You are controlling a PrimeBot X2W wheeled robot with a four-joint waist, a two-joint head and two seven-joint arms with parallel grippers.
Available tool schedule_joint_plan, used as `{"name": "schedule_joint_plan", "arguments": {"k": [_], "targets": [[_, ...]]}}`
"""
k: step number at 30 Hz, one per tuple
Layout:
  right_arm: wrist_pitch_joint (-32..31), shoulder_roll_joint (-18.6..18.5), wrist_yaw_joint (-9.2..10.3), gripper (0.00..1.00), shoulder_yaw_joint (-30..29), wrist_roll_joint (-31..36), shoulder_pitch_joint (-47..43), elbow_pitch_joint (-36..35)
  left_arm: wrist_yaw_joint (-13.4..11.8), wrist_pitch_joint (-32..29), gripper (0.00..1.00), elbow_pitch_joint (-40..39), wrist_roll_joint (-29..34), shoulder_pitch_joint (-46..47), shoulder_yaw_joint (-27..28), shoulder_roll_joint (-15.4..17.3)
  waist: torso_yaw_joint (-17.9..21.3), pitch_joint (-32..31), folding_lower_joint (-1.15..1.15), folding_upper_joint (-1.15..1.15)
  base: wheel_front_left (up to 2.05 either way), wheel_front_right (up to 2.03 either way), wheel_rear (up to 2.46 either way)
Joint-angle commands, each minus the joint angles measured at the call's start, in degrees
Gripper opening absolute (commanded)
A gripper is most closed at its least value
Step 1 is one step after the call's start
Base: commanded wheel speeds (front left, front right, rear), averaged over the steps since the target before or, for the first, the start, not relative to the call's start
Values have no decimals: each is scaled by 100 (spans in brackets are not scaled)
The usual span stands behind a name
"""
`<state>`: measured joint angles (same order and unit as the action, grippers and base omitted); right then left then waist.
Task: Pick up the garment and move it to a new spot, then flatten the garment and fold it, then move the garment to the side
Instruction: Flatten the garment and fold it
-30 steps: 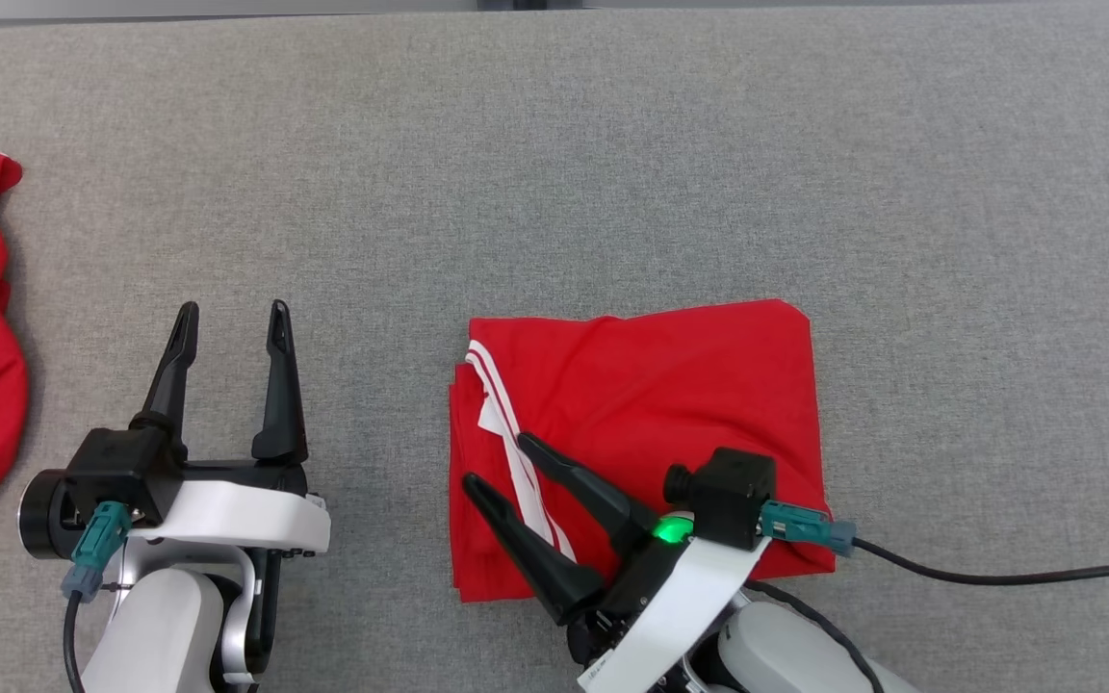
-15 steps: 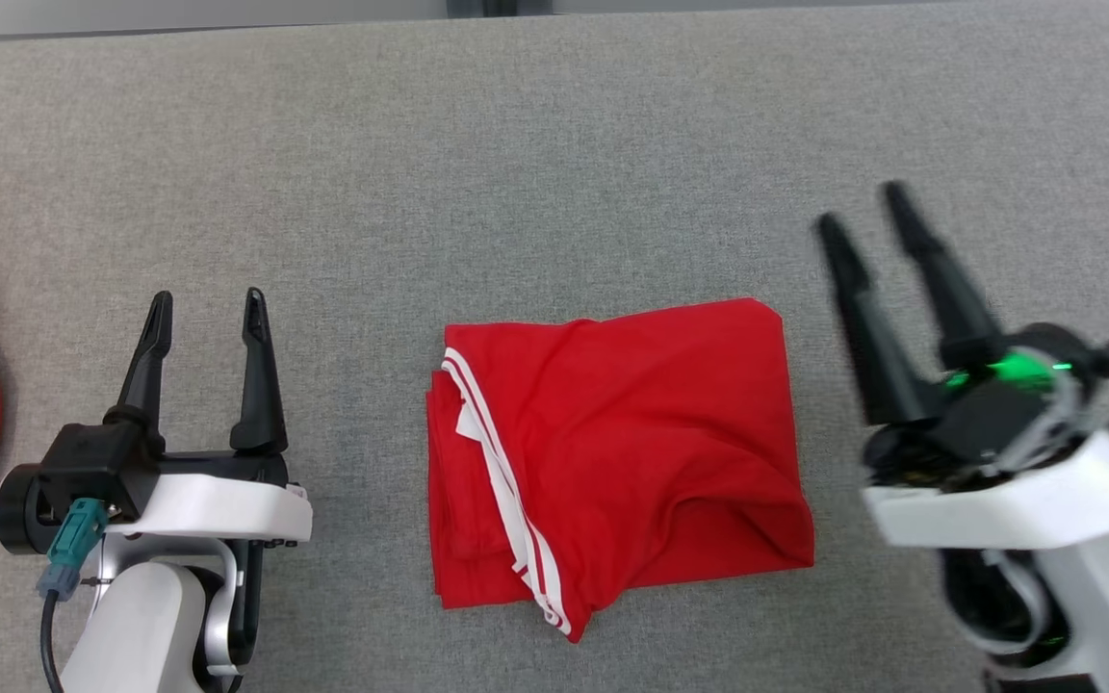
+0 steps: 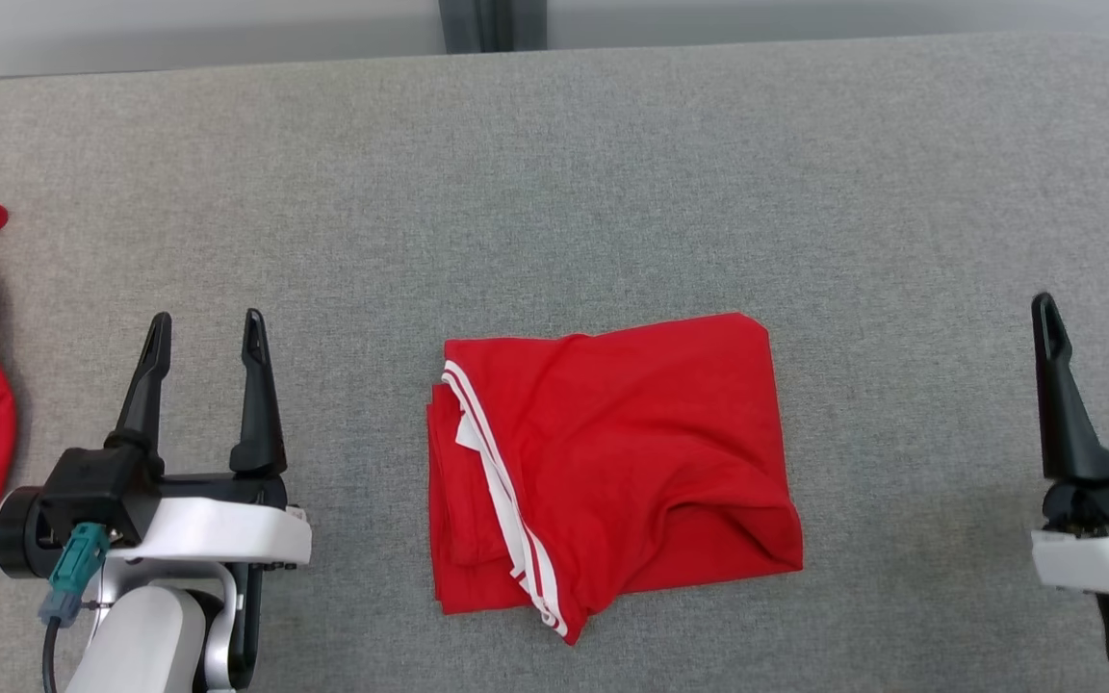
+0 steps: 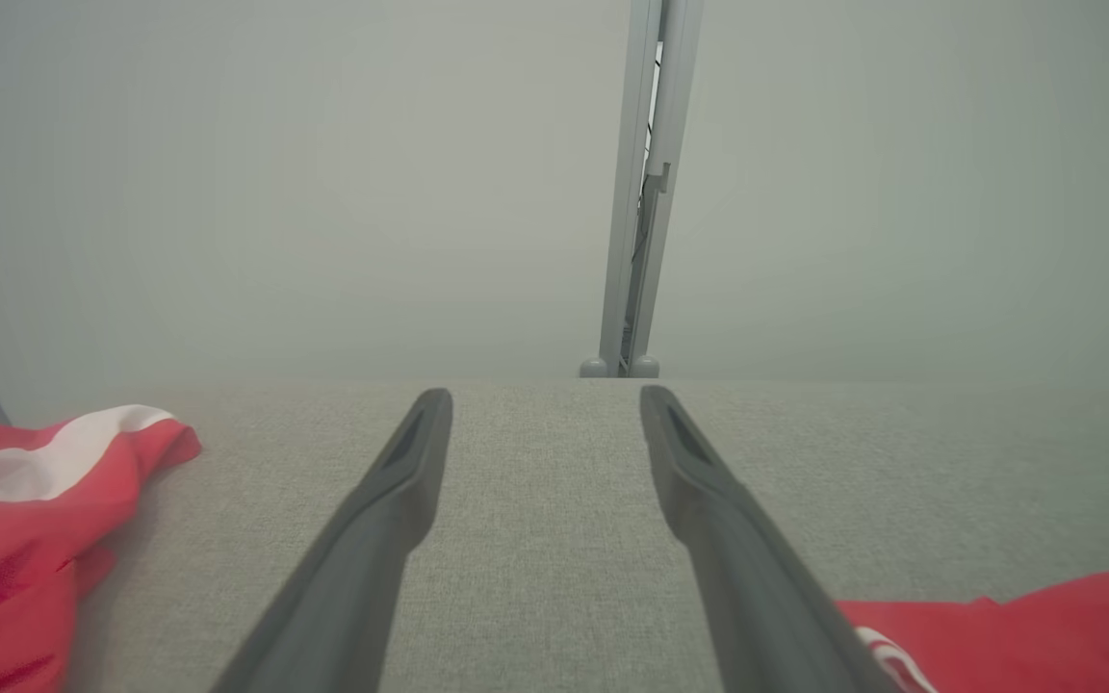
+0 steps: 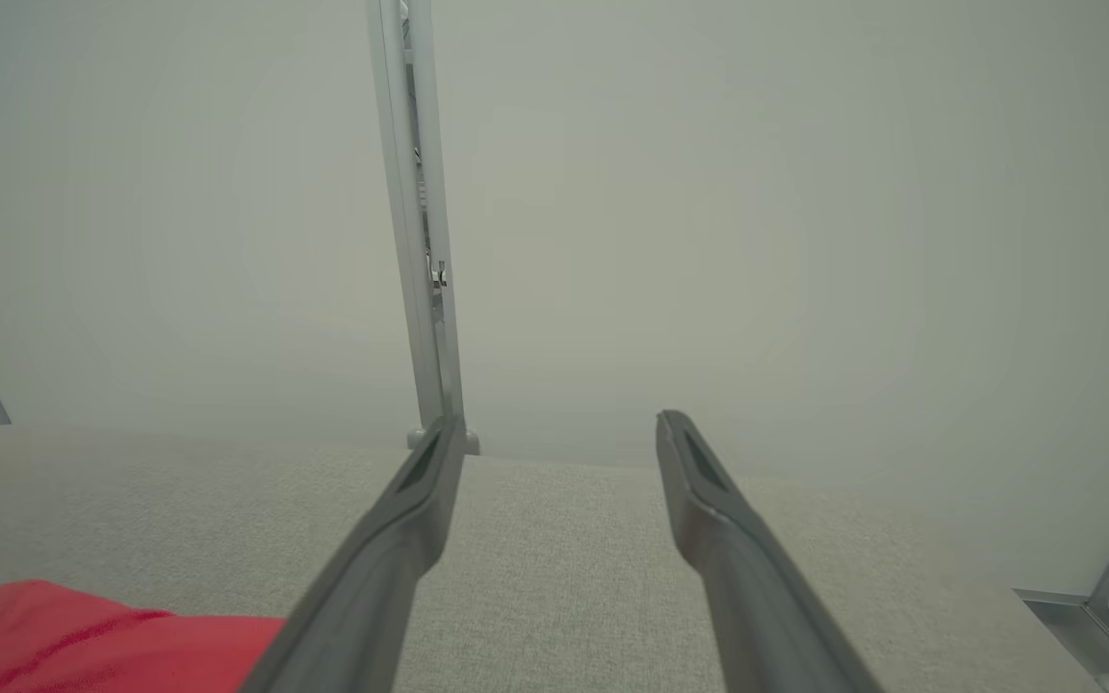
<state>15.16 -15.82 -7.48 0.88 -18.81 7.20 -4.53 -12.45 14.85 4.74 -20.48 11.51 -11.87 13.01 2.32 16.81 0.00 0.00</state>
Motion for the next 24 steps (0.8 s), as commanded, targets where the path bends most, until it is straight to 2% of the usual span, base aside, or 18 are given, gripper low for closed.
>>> {"name": "schedule_joint_plan", "arguments": {"k": [1,12,19,20,21,22,24], "targets": [[10,51,-4,100,-44,61,-129,58,-30,24,100,-27,29,-54,28,13,4,-52,0,0,0,0,0],[11,310,-3,100,-180,118,-524,251,-91,-3,100,-131,-12,-281,6,23,8,-250,0,0,0,0,0],[-17,211,-3,100,-39,80,-333,308,-130,-43,100,-189,3,-250,-51,26,-70,-242,0,0,0,0,0],[-53,179,-3,95,55,27,-291,374,-123,-44,100,-189,3,-238,-68,18,-97,-235,0,0,0,0,0],[-71,139,-3,42,168,-11,-230,440,-121,-47,100,-195,2,-227,-78,8,-123,-225,0,0,0,0,0],[-125,85,-3,0,314,-44,-166,534,-118,-47,100,-197,1,-210,-91,-1,-151,-213,0,0,0,0,0],[-142,4,-3,0,612,-120,-7,708,-113,-45,100,-197,-3,-174,-122,-23,-213,-182,0,0,0,0,0]]}}
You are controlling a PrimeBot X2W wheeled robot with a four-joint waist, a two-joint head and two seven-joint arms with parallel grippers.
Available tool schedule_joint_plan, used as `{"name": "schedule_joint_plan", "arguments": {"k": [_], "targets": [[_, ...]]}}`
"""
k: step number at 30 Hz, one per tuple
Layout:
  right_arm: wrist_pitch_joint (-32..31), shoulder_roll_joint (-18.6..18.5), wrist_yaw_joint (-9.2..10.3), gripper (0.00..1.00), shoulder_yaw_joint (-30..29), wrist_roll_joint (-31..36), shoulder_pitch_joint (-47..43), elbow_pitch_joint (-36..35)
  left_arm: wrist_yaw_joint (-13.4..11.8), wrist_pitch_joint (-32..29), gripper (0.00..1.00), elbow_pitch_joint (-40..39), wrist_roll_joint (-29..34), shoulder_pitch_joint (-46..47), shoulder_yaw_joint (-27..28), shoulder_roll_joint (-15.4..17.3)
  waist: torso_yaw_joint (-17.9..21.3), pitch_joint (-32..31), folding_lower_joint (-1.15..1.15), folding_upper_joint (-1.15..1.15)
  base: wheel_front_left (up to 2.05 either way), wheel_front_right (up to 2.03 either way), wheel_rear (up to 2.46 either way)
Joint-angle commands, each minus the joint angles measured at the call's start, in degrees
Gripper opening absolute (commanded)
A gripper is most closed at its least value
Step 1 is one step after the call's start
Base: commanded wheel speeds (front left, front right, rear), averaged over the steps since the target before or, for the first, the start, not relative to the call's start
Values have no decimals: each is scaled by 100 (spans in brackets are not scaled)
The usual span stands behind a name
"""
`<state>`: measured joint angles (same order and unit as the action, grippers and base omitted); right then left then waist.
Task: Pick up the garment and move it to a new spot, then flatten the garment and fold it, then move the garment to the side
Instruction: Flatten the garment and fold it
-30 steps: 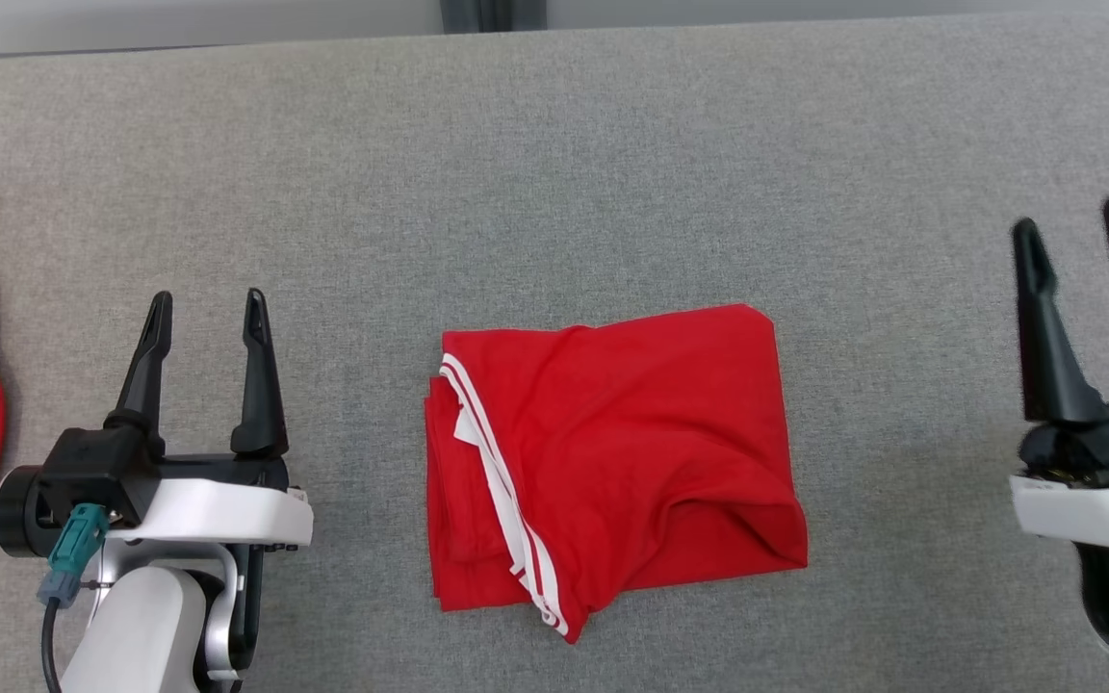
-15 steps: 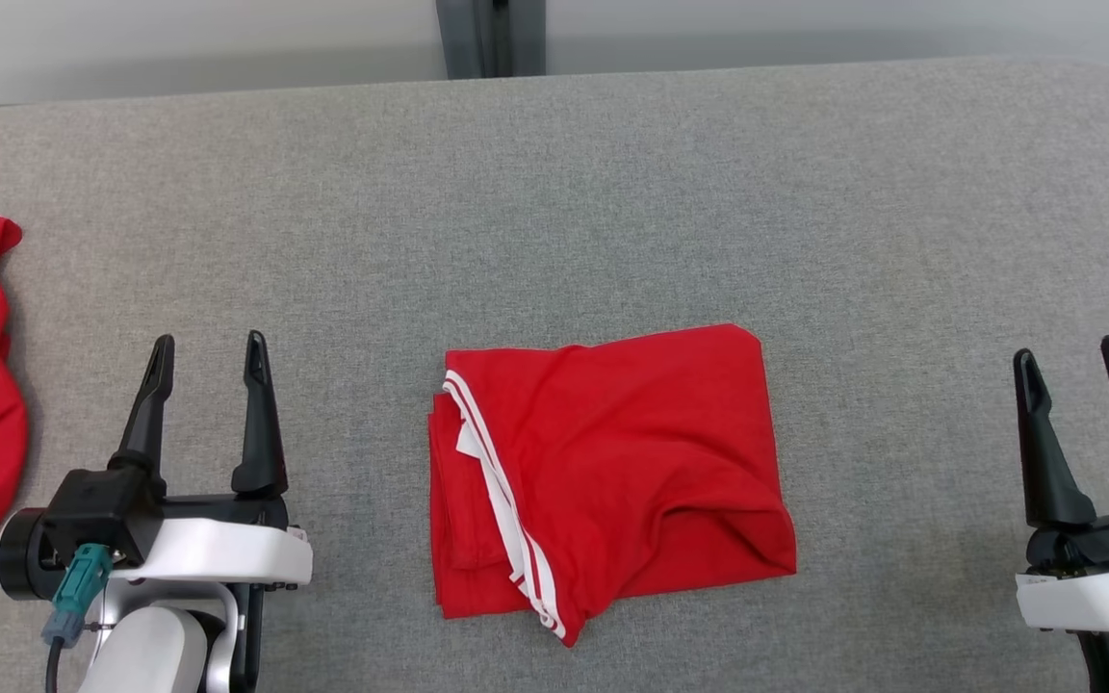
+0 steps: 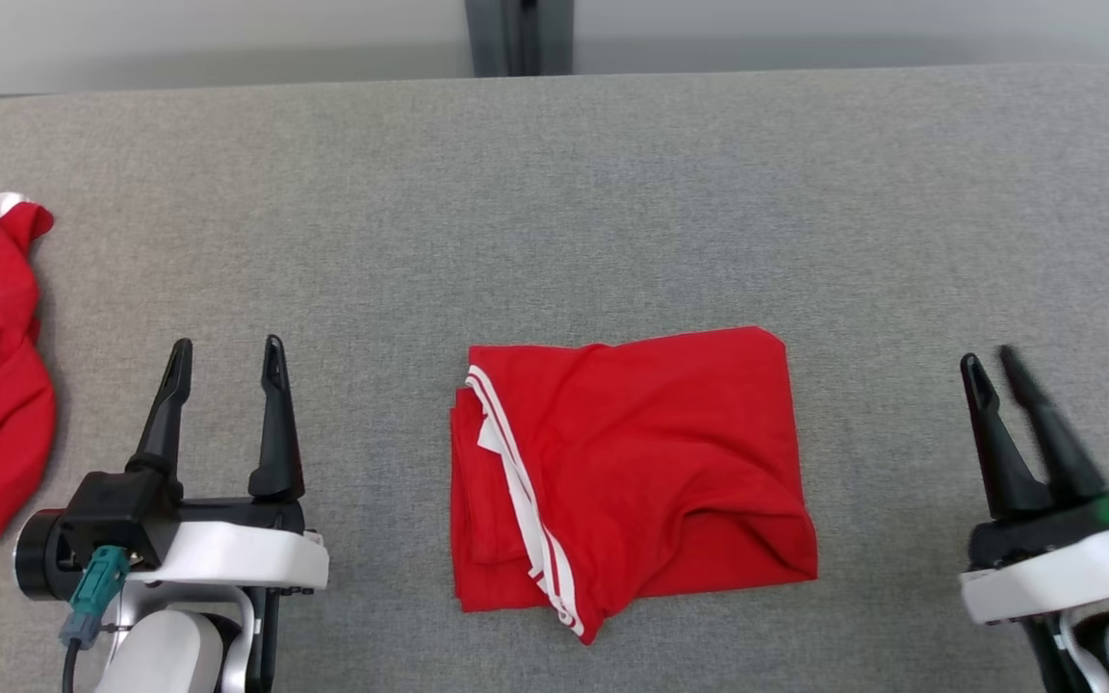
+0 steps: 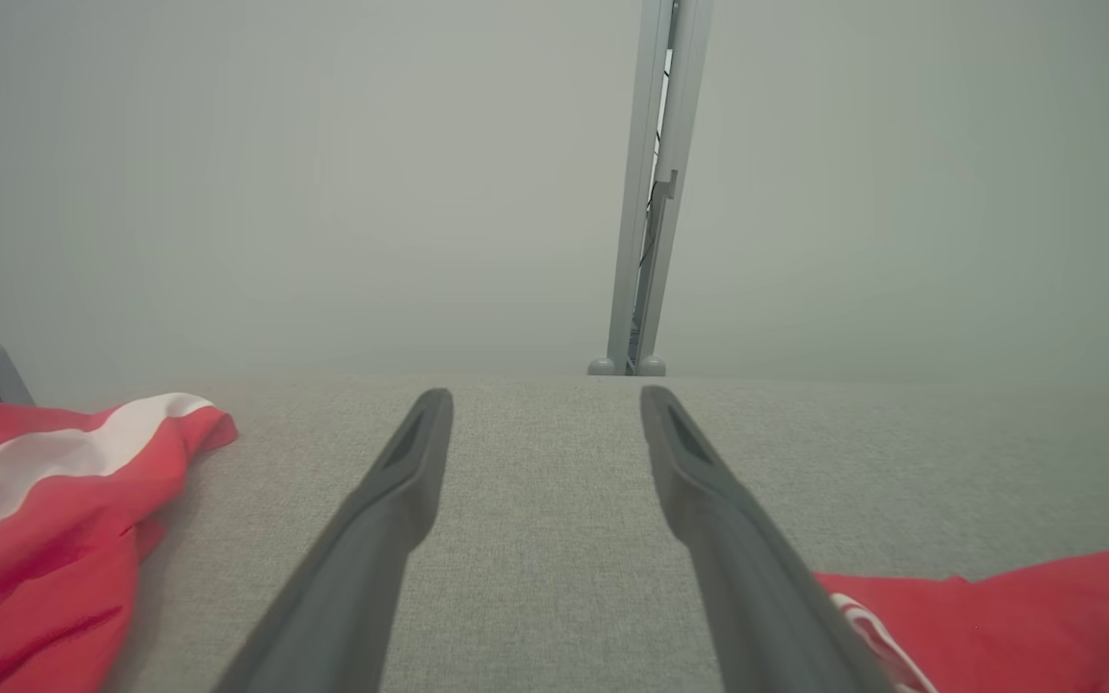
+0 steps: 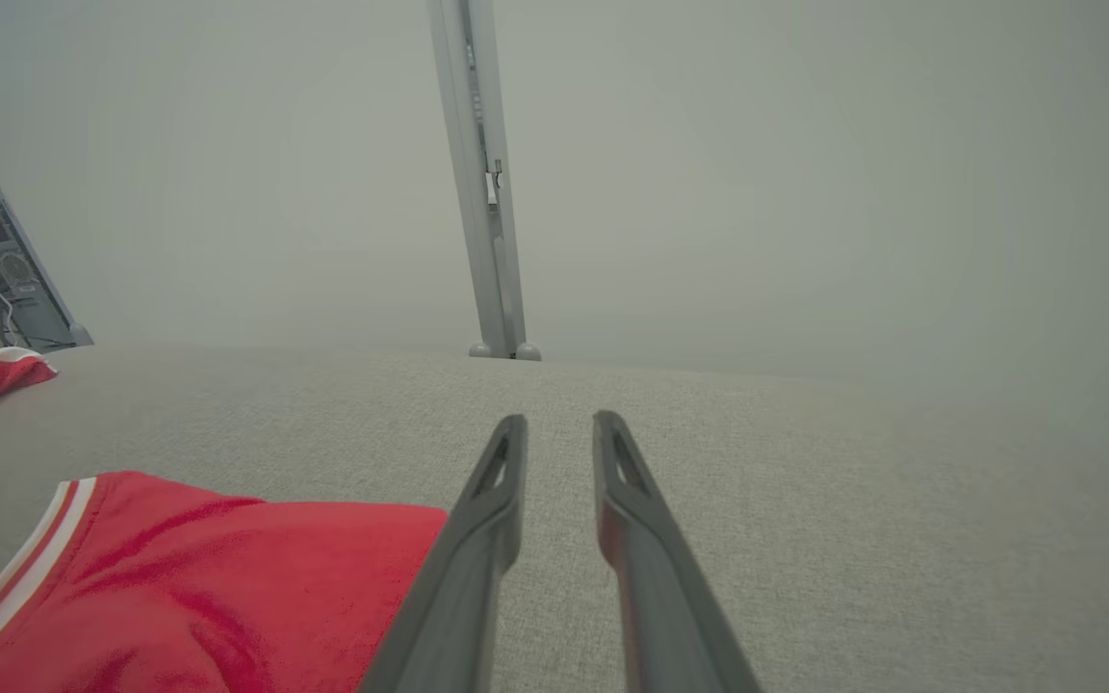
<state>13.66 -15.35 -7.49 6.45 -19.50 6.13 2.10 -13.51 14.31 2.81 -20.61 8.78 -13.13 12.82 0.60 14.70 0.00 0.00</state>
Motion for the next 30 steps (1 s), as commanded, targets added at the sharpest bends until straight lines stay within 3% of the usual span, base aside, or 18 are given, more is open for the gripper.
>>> {"name": "schedule_joint_plan", "arguments": {"k": [1,15,23,26,30], "targets": [[-19,-89,-2,0,220,-91,179,172,-3,12,100,-7,9,118,-5,-7,-74,52,0,0,0,0,0],[152,-214,-2,0,2597,-860,1213,1673,50,49,100,90,-17,247,-92,-184,-403,214,0,0,0,0,0],[154,-330,-3,0,3831,-1027,1463,2047,95,70,100,152,-7,265,-74,-223,-460,249,0,0,0,0,0],[149,-350,-3,0,4007,-1041,1465,2086,104,75,100,168,-3,274,-54,-224,-430,268,0,0,0,0,0],[155,-320,-1,0,3495,-1050,1383,1905,105,78,100,178,2,288,-7,-218,-351,294,0,0,0,0,0]]}}
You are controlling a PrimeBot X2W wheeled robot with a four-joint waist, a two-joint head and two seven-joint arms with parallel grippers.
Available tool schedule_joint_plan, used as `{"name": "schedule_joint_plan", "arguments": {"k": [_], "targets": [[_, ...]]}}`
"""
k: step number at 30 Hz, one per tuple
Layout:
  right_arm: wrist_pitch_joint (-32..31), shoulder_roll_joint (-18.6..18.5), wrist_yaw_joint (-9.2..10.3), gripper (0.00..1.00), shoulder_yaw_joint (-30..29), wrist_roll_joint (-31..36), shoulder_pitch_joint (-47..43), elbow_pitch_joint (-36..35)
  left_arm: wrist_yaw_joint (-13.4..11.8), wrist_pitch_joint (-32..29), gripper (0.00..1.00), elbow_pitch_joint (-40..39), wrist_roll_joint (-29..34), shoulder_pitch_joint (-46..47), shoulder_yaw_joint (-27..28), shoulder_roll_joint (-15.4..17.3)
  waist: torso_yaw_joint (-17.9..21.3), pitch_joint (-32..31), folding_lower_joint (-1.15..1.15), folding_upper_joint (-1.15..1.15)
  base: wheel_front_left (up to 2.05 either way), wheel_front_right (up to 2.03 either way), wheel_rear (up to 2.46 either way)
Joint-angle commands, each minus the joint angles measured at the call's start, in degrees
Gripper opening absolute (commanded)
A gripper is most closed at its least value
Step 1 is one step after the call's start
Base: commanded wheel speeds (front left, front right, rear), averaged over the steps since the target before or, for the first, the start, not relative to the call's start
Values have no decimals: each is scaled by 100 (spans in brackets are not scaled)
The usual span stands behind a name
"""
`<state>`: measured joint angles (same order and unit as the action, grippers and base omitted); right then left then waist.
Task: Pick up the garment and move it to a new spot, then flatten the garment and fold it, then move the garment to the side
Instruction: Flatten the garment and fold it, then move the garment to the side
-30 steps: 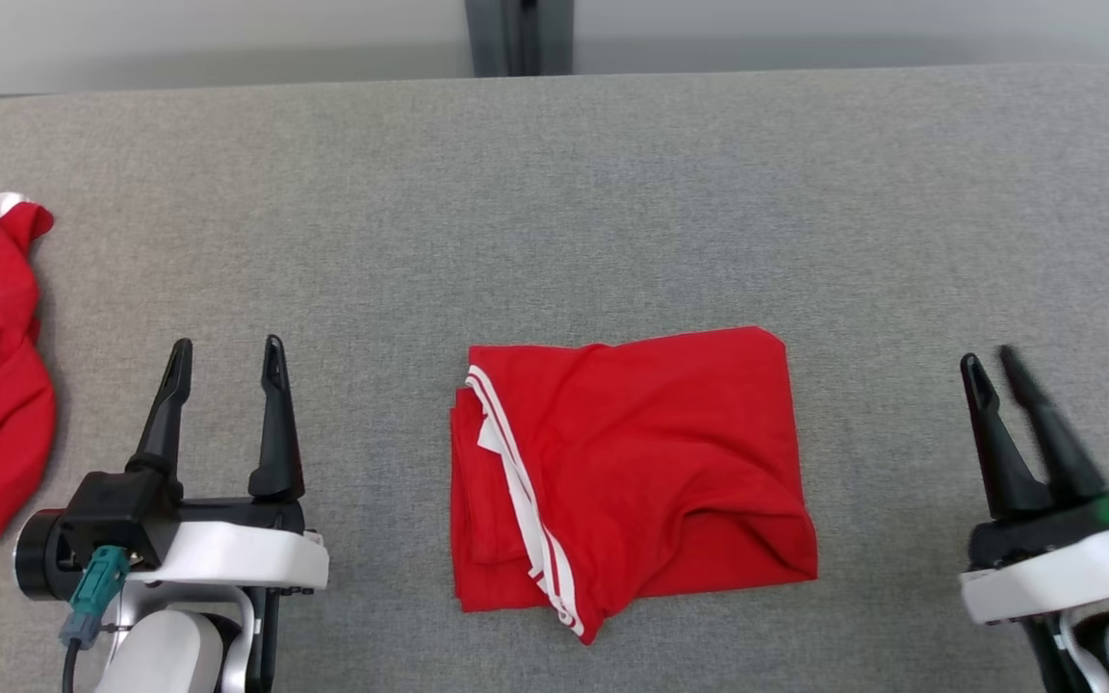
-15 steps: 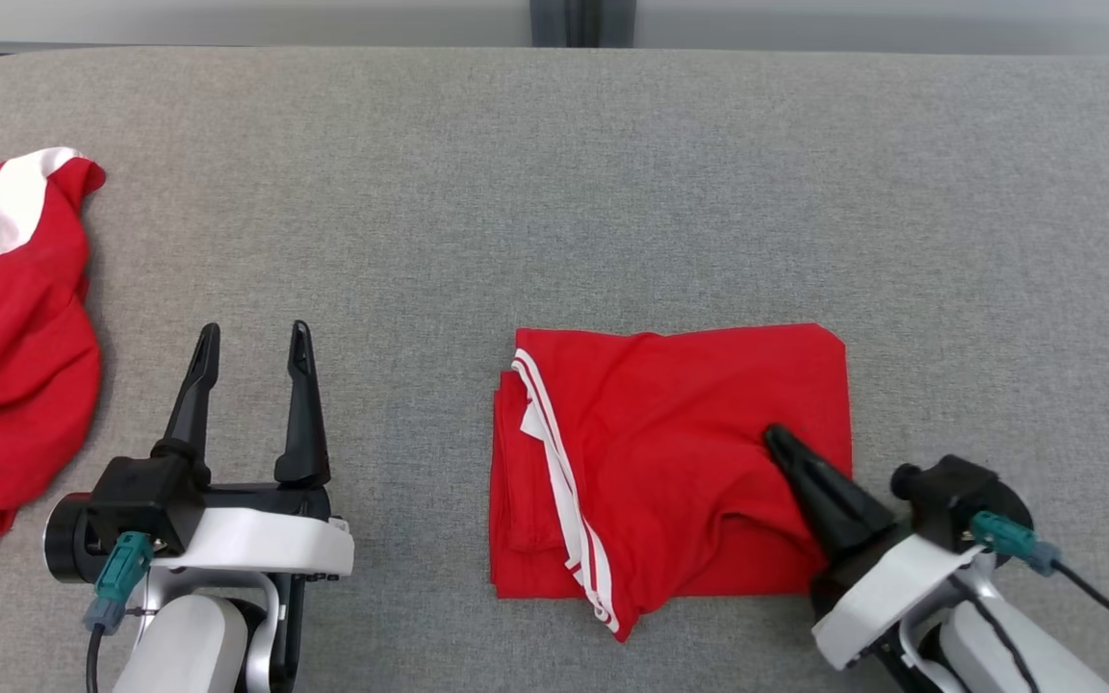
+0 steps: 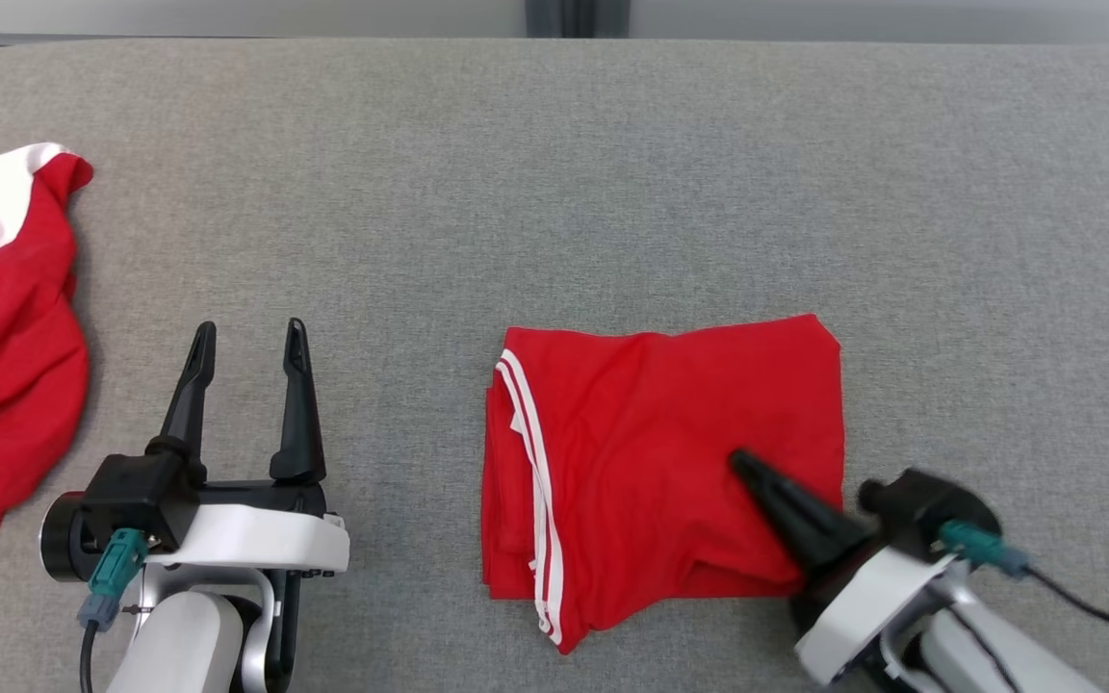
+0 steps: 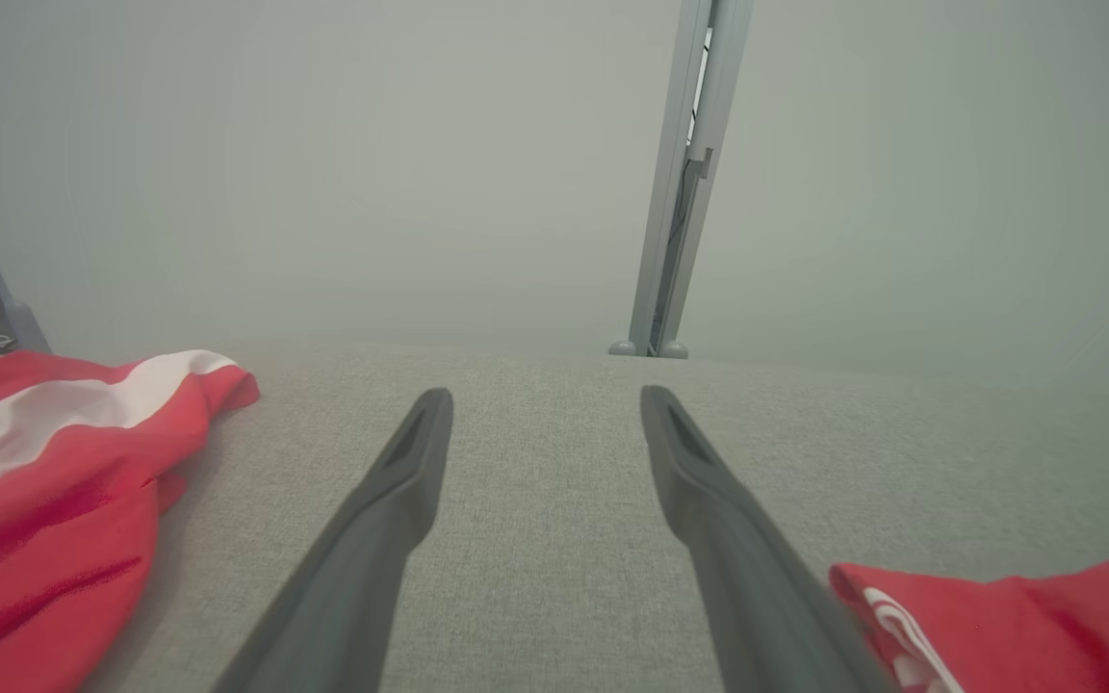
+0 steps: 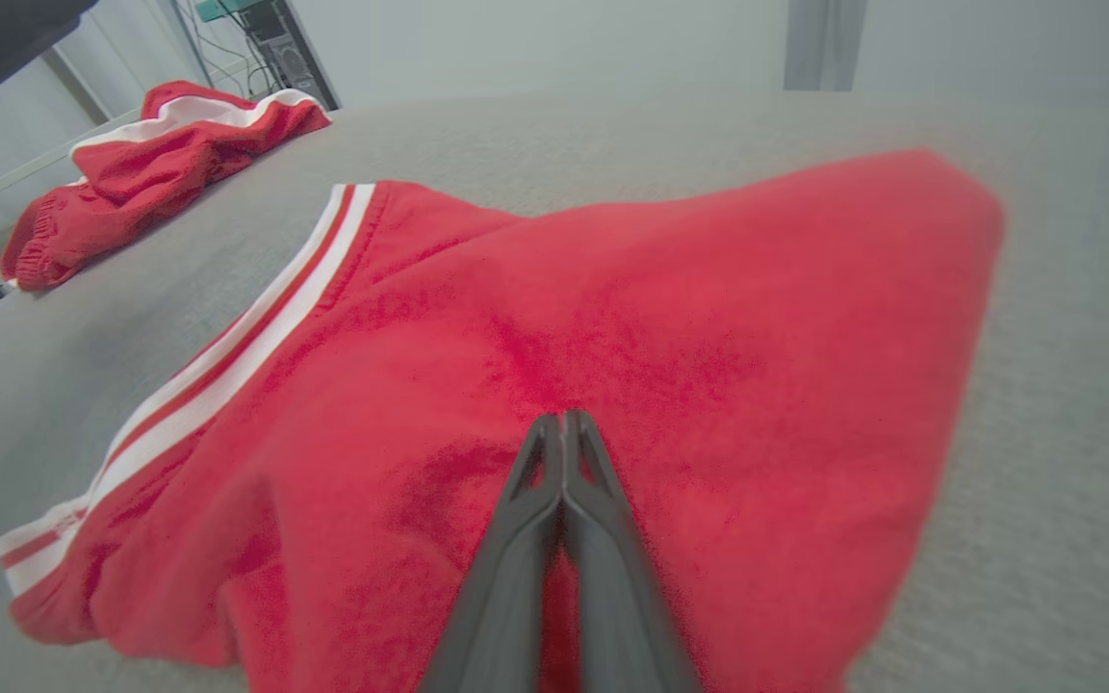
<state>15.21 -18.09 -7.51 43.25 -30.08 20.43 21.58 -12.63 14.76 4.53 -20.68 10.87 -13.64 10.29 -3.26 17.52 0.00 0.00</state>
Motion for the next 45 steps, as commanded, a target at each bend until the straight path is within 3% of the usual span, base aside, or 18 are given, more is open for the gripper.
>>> {"name": "schedule_joint_plan", "arguments": {"k": [1,9,17,18,19,20,25,35,45], "targets": [[4,-30,1,0,-371,6,-105,-143,19,30,100,7,10,82,55,40,59,13,0,0,0,0,0],[5,207,0,0,-2090,-198,-546,-1226,34,33,100,-38,56,82,165,111,290,-47,0,0,0,0,0],[5,217,0,0,-3149,141,-699,-1675,5,34,100,-139,144,67,205,151,488,-171,0,0,0,0,0],[5,236,0,5,-3321,273,-742,-1673,-3,33,100,-153,163,53,188,159,508,-193,0,0,0,0,0],[5,322,0,29,-3488,398,-805,-1666,-16,31,100,-166,174,31,173,163,527,-222,0,0,0,0,0],[5,359,0,100,-3612,592,-851,-1683,-32,21,100,-181,191,-3,161,176,544,-257,0,0,0,0,0],[-186,672,0,100,-4081,1009,-1216,-1945,-132,-53,100,-381,243,-224,167,285,612,-394,0,0,0,0,0],[-659,952,0,100,-4302,1244,-1993,-2340,-231,-309,100,-544,198,-630,126,389,591,-619,0,0,0,0,0],[-795,1032,0,100,-4383,1214,-2110,-2521,-266,-467,100,-601,212,-612,84,463,568,-560,0,0,0,0,0]]}}
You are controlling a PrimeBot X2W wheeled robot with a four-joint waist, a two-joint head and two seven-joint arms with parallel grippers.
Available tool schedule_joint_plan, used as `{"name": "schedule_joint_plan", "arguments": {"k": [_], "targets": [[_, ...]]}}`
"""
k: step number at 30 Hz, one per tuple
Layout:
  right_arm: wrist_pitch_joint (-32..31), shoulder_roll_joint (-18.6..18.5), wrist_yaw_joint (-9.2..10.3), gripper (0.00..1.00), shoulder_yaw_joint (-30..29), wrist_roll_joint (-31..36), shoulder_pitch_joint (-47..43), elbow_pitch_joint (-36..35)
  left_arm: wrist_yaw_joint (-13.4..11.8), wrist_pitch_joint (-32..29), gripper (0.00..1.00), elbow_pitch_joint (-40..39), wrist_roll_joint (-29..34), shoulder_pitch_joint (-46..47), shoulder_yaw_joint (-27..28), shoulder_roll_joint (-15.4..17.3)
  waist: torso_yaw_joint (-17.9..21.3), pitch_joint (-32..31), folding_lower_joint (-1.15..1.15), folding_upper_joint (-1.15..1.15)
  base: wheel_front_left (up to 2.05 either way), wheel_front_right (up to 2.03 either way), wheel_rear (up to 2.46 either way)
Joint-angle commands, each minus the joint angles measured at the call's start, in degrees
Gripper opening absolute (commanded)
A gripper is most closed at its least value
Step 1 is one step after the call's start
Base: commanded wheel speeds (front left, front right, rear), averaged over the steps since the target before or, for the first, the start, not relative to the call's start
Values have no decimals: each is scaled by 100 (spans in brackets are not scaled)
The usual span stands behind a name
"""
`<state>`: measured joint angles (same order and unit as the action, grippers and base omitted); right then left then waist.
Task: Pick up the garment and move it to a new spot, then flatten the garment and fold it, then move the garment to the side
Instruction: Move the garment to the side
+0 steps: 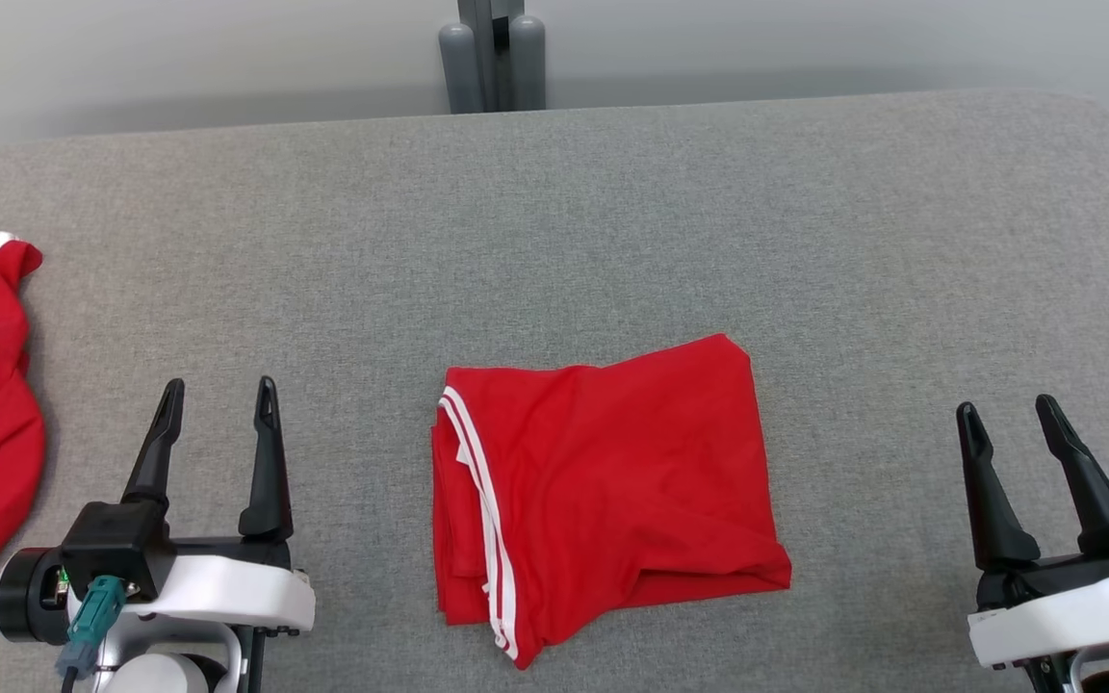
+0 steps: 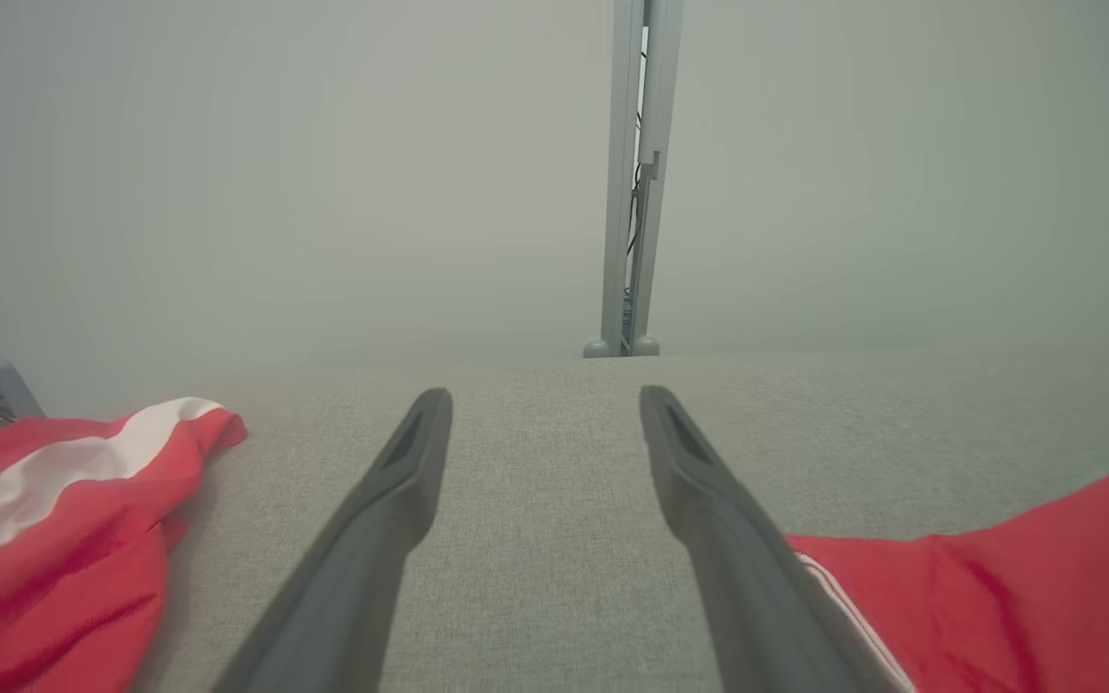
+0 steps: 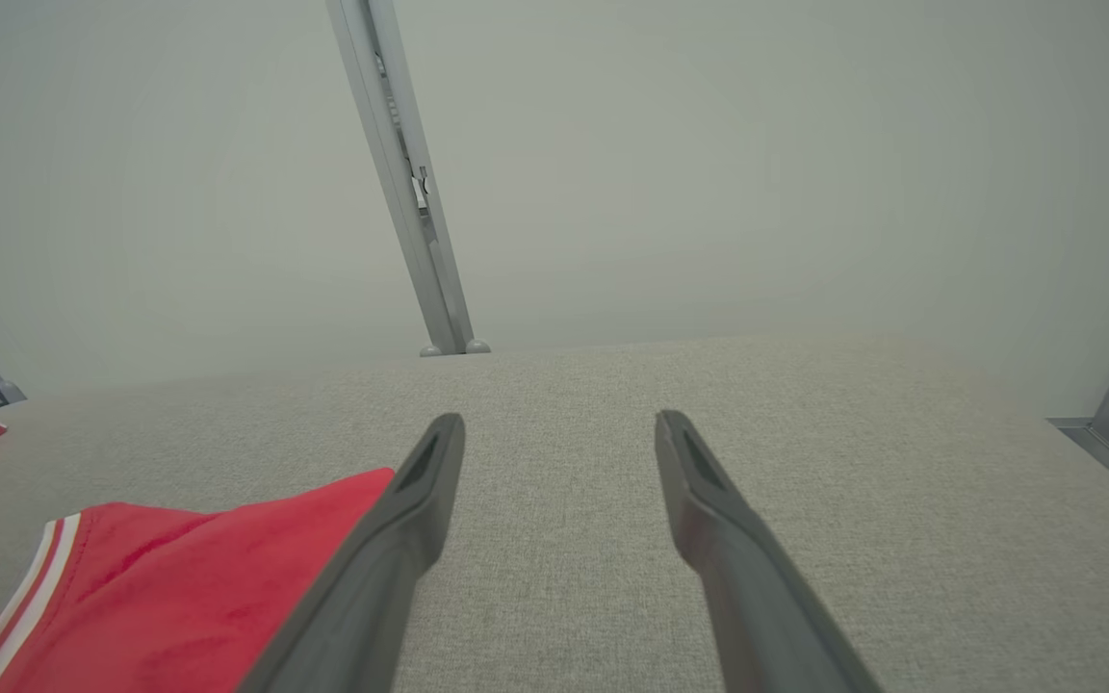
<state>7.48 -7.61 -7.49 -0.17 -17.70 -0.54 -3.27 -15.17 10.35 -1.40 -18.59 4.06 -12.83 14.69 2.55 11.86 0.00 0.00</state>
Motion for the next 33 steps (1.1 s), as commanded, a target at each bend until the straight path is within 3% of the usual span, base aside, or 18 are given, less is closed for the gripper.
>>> {"name": "schedule_joint_plan", "arguments": {"k": [1,12,19,26,27,29,33], "targets": [[-17,-17,-2,100,-44,-29,-6,-38,0,-28,100,-4,-24,90,-5,14,-34,9,0,0,0,0,0],[-581,-234,-2,100,243,-122,116,233,97,62,100,117,-29,294,-175,-86,-646,102,0,0,0,0,0],[-1167,-293,-2,100,622,-278,205,733,128,200,100,220,-13,411,-302,-231,-988,238,0,0,0,0,0],[-1366,-273,-2,100,927,-498,494,1332,158,345,100,333,49,558,-314,-300,-1160,395,0,0,0,0,0],[-1409,-279,-2,93,967,-507,535,1411,166,366,100,336,46,589,-310,-303,-1170,419,0,0,0,0,0],[-1396,-290,-2,0,1062,-506,615,1512,172,383,100,344,49,643,-292,-308,-1176,448,0,0,0,0,0],[-1283,-421,0,0,1086,-470,716,1429,187,416,100,344,54,690,-261,-314,-1116,503,0,0,0,0,0]]}}
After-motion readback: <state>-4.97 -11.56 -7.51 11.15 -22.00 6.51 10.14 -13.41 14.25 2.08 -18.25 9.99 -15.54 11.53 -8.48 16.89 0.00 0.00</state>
